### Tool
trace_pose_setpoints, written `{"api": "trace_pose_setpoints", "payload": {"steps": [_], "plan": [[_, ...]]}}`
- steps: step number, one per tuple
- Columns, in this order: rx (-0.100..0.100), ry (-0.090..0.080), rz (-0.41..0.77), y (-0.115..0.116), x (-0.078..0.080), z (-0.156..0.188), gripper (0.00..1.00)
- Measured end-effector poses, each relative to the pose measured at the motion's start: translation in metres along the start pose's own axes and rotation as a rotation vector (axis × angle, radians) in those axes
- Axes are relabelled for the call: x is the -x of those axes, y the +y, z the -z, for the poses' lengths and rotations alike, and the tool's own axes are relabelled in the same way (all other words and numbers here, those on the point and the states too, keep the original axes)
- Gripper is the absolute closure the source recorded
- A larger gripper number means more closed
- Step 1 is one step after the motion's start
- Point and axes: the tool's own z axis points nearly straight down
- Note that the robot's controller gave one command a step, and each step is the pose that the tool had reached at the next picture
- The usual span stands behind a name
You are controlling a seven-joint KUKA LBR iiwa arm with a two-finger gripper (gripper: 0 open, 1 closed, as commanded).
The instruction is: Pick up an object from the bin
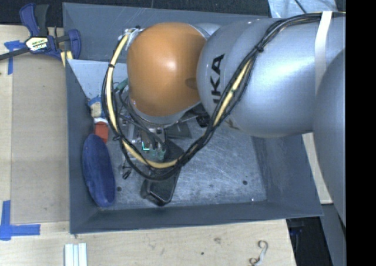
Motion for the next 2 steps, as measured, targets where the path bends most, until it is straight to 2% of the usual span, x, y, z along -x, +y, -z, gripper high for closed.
{"api": "trace_pose_setpoints", "payload": {"steps": [1, 2], "plan": [[-0.002, 0.001, 0.168, -0.062, -0.031, -0.125, 0.00], [0.001, -0.003, 0.056, -0.114, -0.017, -0.107, 0.00]]}}
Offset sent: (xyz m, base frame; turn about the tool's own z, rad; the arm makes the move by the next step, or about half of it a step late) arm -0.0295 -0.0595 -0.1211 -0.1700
